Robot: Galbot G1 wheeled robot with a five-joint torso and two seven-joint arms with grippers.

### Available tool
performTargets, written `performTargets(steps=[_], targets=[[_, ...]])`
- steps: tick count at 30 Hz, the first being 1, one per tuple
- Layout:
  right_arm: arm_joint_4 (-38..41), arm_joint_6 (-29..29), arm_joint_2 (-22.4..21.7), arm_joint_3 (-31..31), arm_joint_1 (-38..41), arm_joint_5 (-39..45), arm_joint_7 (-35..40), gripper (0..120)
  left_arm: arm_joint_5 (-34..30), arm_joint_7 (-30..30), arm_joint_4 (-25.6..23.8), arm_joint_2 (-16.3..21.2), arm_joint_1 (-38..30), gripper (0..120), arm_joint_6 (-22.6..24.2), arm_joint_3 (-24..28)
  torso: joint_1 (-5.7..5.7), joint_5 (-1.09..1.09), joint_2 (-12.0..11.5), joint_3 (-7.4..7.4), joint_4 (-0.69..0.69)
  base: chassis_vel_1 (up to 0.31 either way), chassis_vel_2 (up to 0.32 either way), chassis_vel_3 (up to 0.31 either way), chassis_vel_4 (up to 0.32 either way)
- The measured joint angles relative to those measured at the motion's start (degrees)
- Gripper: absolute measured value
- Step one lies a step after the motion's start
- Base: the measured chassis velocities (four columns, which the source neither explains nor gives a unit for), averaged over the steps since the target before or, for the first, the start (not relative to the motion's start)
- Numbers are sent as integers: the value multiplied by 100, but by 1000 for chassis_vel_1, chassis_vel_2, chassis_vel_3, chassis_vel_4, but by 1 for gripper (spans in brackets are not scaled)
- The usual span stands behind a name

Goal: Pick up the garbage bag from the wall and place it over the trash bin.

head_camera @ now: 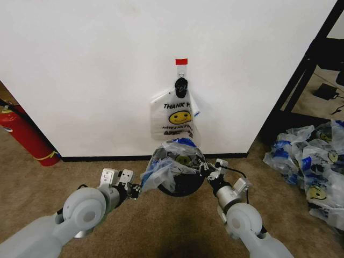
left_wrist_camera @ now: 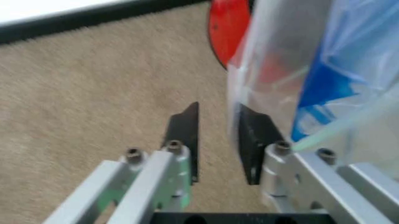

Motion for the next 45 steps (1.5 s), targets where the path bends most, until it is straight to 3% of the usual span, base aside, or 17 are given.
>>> performTargets(steps=[8,10,15,18,22,26,28,32,40,45], targets=[[-161,46,37,52,-15,-157,13,1,174,-64,-517,190,-239,53,17,-263,0,2,0,0,-1,0,0,0,0],[-165,46,38,55,-14,-157,15,1,176,-61,-524,195,-242,53,17,-264,0,2,0,0,-1,0,0,0,0],[-260,55,25,98,34,-178,34,1,292,-123,-815,337,-322,78,16,-394,0,0,0,0,-1,0,0,0,0],[-272,60,14,98,33,-227,33,1,358,-133,-820,367,-424,85,15,-409,1,0,0,1,0,0,0,0,0],[-280,63,3,74,24,-316,30,1,385,220,-780,419,-857,99,-186,-315,1,0,0,1,-2,0,0,0,0],[-323,62,7,30,51,-343,32,1,389,697,-811,505,-1117,100,-309,-123,1,0,0,1,-3,0,0,0,0],[-377,51,9,-51,120,-358,33,1,395,1038,-875,535,-1349,100,-318,97,1,3,0,0,3,0,0,0,0],[-388,32,9,-97,131,-377,32,1,546,1631,-672,456,-2046,98,-184,693,1,0,0,1,0,0,0,0,0],[-295,2,-49,-95,60,-421,31,1,313,2642,238,105,-3977,97,4,2414,1,1,0,1,-2,0,0,0,0],[-270,-7,-76,-94,58,-421,29,1,810,3057,600,21,-4388,96,9,2892,1,0,0,1,0,0,0,0,0]])
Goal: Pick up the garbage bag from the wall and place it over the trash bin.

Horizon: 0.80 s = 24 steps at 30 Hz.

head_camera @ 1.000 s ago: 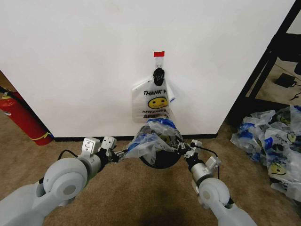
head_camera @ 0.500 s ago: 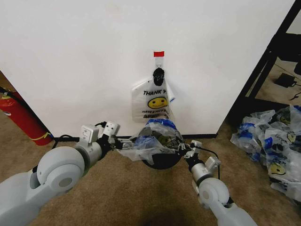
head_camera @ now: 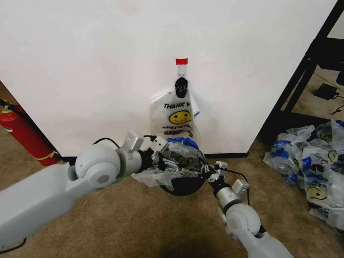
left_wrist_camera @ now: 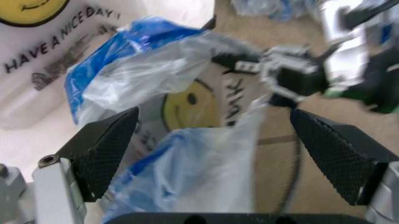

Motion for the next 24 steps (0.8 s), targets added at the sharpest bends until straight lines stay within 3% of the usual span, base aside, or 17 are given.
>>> performTargets(steps=[5,10,21,24], targets=[[38,-17,-17,-1,-12,8,-2,1,336,95,300,-134,-170,95,2,285,0,0,0,0,-1,0,0,0,0],[65,-49,-20,-8,-1,48,13,1,589,187,485,-232,-194,87,2,466,0,0,0,0,-1,0,0,0,0],[24,-107,5,-54,137,80,98,1,625,269,364,41,187,43,1,368,-1,0,0,-1,0,0,0,0,0],[11,-112,15,-62,164,86,113,1,611,221,323,42,257,36,1,331,-1,0,0,-1,0,0,0,0,0]])
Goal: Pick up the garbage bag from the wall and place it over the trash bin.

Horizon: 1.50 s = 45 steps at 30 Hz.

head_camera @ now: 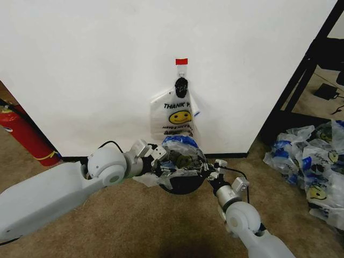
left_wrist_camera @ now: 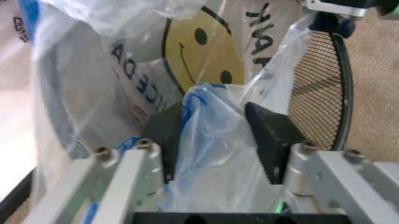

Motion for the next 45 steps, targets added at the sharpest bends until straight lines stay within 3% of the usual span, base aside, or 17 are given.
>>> performTargets(steps=[6,10,18,22,29,39,42,45], targets=[[-34,-22,59,-6,33,48,81,1,-7,-207,-156,-59,290,10,-2,-140,0,0,0,0,-1,0,0,0,0],[-54,-37,88,-3,47,82,131,1,15,-302,-260,-71,484,0,-3,-246,0,-1,0,0,-1,0,0,0,0],[-146,-148,238,49,180,294,394,1,371,-702,-829,-105,1462,0,-143,-825,0,0,0,0,3,0,0,0,0],[-155,-196,338,150,185,398,600,1,722,-893,-970,-309,1765,0,-480,-907,0,-1,0,0,-4,0,0,0,0],[-172,-282,491,171,258,597,864,1,862,-1160,-1104,-628,2431,0,-644,-1225,0,1,0,0,0,0,0,0,0],[32,-459,644,257,264,1023,1179,1,1305,-1104,-815,-1099,3497,0,-822,-1773,0,0,0,0,1,0,0,0,0],[106,-518,707,298,221,1109,1231,1,1471,-1039,-563,-1426,3881,0,-884,-1992,0,-1,0,0,-4,0,0,0,0],[117,-554,757,299,214,1175,1260,1,1667,-983,-391,-1690,4247,0,-962,-2167,0,4,0,0,2,0,0,0,0]])
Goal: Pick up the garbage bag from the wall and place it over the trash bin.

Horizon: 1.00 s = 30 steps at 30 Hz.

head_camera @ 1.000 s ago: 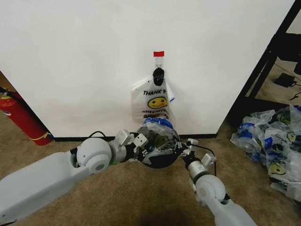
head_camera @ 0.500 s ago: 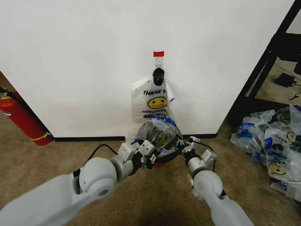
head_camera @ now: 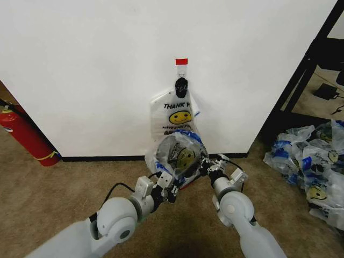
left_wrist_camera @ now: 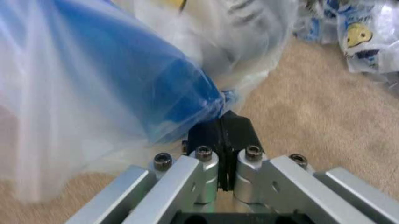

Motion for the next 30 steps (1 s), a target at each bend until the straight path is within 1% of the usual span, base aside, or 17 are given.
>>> performTargets(steps=[2,3,5,8,12,14,16,20,23,25,27,28,29,30], targets=[[-1,-7,9,2,2,9,17,1,58,22,23,-36,87,0,-21,-18,0,-4,0,0,1,0,0,0,0],[-3,-26,23,5,20,23,65,1,200,76,37,-75,261,0,-72,-40,0,-7,0,0,-3,0,0,0,0],[-20,-36,50,4,66,50,112,1,340,122,12,-107,433,0,-125,-53,0,0,0,0,-2,0,0,0,0],[-24,-54,78,5,110,101,172,1,419,126,-5,-169,517,0,-156,-39,0,-3,0,0,-1,0,0,0,0],[36,-84,131,4,101,198,258,1,480,118,105,-356,414,0,-203,126,1,-3,0,0,-3,0,0,0,0],[48,-89,137,5,92,213,266,1,481,116,137,-389,387,0,-209,145,1,-3,0,0,-3,0,0,0,0],[105,-123,138,12,25,281,287,1,437,93,340,-560,245,0,-259,211,1,-3,0,0,-2,0,0,0,0],[160,-187,7,37,-121,284,260,1,313,70,669,-765,40,0,-345,209,1,-4,0,0,-4,0,0,0,0],[160,-193,-82,44,-192,252,195,1,257,43,712,-744,-5,0,-350,168,1,-2,0,1,-4,0,0,0,0],[154,-185,-137,76,-232,243,160,1,261,32,676,-613,-6,0,-322,145,1,-5,0,1,-4,0,0,0,0],[125,-167,-144,93,-225,240,154,1,366,29,575,-477,75,0,-289,123,1,-1,0,1,-2,0,0,0,0],[112,-164,-142,94,-215,238,154,1,397,29,543,-449,112,1,-278,118,1,-2,0,1,-2,0,0,0,0],[79,-153,-135,95,-178,228,154,1,456,29,450,-385,238,7,-239,110,1,-5,0,1,-2,0,0,0,0],[79,-153,-135,95,-178,228,154,1,456,29,450,-385,238,7,-239,110,1,-5,0,1,-2,0,0,0,0]])
